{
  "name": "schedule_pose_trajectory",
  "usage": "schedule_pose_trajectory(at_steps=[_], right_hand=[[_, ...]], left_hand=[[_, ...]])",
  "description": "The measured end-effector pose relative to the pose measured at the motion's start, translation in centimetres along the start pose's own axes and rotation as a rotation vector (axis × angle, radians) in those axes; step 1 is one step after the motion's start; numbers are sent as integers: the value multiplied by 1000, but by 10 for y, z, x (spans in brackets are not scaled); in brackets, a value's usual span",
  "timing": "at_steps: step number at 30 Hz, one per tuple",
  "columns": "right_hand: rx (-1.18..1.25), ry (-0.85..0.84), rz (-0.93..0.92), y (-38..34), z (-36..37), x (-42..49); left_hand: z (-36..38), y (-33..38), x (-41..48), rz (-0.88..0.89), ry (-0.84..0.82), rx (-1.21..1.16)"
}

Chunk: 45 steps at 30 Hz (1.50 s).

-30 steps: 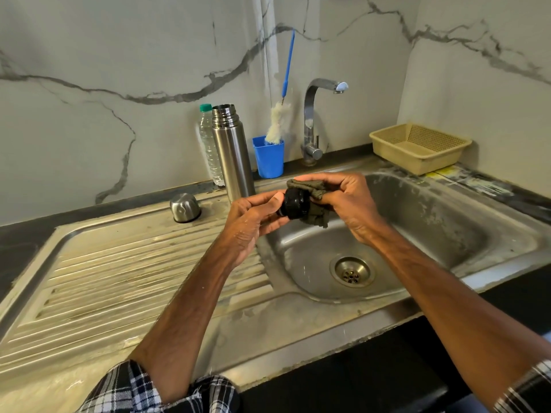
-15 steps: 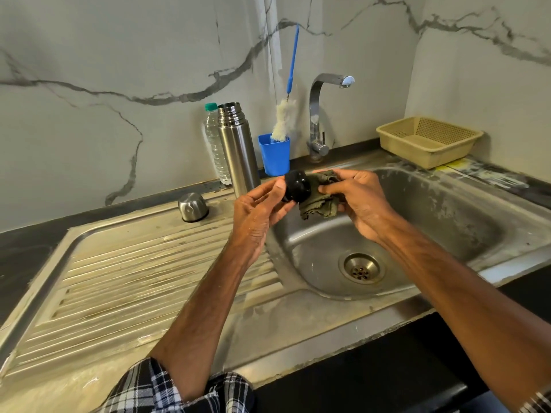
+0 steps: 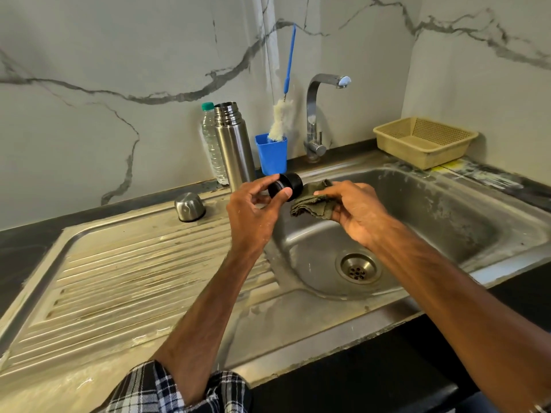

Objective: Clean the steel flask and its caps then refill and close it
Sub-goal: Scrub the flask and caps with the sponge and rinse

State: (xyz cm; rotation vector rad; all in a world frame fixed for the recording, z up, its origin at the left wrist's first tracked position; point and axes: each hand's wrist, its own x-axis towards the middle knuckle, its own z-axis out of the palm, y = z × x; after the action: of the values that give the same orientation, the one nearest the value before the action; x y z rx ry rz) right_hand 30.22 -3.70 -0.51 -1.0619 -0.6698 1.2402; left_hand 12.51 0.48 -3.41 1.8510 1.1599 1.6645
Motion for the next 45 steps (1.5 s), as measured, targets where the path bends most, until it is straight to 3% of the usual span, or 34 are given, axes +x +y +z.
schedule_pose_trajectory(at_steps=[4, 8, 12, 15, 18, 22, 25, 28, 34, 45], right_hand=[[-151, 110, -76, 7, 4, 3], [-238, 111, -165, 8, 5, 1], [-415, 138, -390, 12, 5, 1], [-563, 167, -525, 12, 5, 1], [-624, 111, -512, 11, 1, 5], [-675, -11, -546, 8, -1, 3], [-664, -26, -572, 5, -1, 4], [-604, -30, -522, 7, -1, 5], [-554, -26, -641, 8, 2, 1], [-589, -54, -719, 19, 7, -3]], left_hand=[[7, 8, -9, 127, -40, 131], [5, 9, -8, 130, -11, 235], [5, 14, -14, 188, -70, 366], [7, 14, -16, 232, -124, 337], [9, 13, -16, 223, -163, 295], [0, 7, -8, 14, -81, 95], [-4, 8, -8, -214, -165, -180], [-2, 8, -11, -331, -202, -381], [-6, 9, -7, -440, -151, -614], [-9, 11, -2, -547, -70, -787]])
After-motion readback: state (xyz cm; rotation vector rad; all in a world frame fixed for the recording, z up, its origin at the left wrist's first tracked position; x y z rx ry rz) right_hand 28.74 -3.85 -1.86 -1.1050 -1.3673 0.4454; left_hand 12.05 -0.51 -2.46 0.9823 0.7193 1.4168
